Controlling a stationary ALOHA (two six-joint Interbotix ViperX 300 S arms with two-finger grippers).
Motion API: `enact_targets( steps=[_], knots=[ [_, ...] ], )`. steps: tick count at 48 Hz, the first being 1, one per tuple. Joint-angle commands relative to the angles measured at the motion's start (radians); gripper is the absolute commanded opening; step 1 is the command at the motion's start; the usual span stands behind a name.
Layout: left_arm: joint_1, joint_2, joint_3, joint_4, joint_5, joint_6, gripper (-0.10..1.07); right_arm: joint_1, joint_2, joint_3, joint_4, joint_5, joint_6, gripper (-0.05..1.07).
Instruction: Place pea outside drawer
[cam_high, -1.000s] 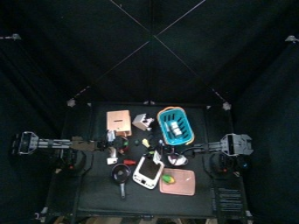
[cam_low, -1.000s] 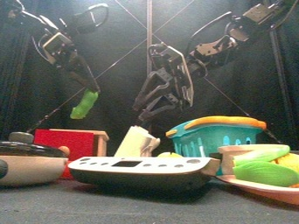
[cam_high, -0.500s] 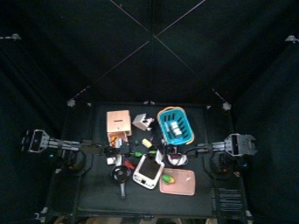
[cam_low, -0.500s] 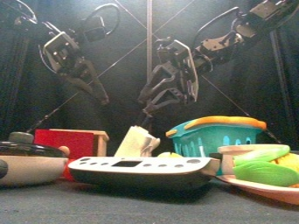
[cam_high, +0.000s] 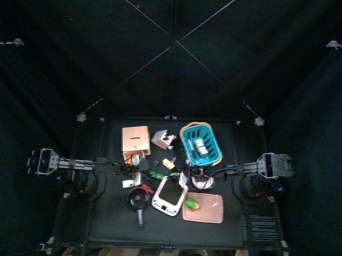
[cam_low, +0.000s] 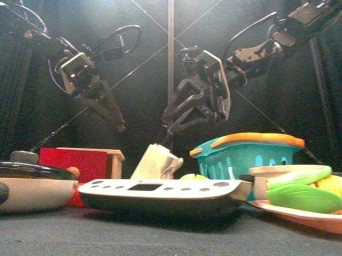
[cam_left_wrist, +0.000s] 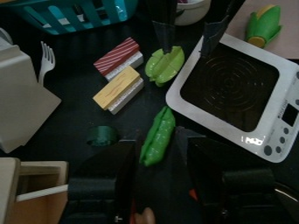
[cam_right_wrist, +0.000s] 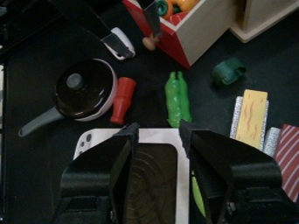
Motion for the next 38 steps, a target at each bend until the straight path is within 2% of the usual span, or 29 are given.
enact_targets(
  steps=[1, 10, 26, 32, 38],
  knots=[
    [0.005, -0.017, -0.011, -0.003, 0.014, 0.000, 0.80, -0.003, -0.023, -0.009, -0.005, -0.011, -0.002, 0.80],
    [0.012, -0.043, -0.011, -0.002, 0.078, 0.000, 0.80, -0.006, -0.023, -0.006, -0.005, -0.011, -0.002, 0.80],
    [0.015, -0.052, -0.014, -0.003, 0.101, -0.002, 0.80, -0.006, 0.005, -0.028, -0.002, -0.006, 0.000, 0.80],
    [0.017, -0.133, -0.014, -0.008, 0.233, -0.012, 0.80, -0.006, 0.006, -0.041, 0.009, -0.006, 0.000, 0.80],
    [0.023, -0.239, -0.018, -0.051, 0.368, -0.058, 0.80, -0.006, 0.006, -0.074, 0.017, -0.011, 0.000, 0.80]
  ],
)
